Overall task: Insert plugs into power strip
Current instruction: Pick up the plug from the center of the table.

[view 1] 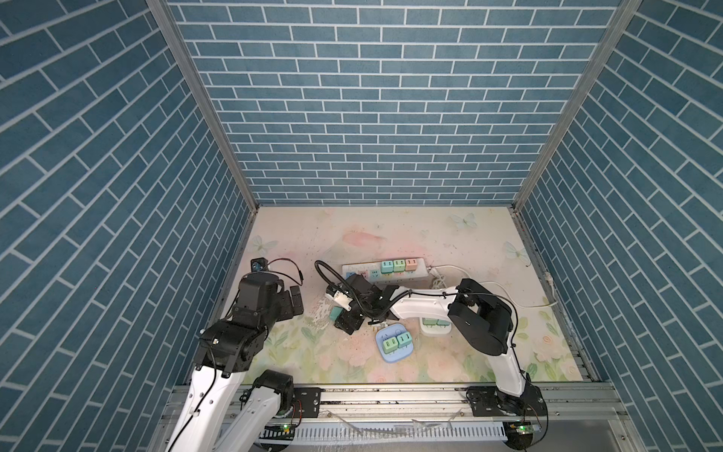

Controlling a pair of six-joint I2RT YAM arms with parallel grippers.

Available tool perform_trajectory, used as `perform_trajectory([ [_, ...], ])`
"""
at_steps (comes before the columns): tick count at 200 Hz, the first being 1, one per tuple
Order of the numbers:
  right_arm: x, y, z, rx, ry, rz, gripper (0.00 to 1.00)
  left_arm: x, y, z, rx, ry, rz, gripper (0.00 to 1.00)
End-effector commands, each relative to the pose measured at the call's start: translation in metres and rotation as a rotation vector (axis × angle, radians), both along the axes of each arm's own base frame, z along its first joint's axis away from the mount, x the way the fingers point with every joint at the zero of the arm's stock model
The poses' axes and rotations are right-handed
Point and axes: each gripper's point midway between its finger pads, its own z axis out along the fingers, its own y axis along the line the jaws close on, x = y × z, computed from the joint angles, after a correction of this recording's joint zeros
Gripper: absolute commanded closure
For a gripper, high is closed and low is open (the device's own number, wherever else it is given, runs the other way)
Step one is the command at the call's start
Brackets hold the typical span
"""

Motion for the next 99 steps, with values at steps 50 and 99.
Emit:
perform_trajectory([
  [50, -0.002, -0.001, -0.023, -0.086, -0.025, 0.025, 0.34, 0.001, 0.001, -0.002, 0.005, 0.0, 0.0, 0.01],
  [99, -0.007, -0.005, -0.029, -0.1, -0.051, 0.037, 0.56, 0.001, 0.002, -0.002, 0.008, -0.002, 0.005, 0.0],
])
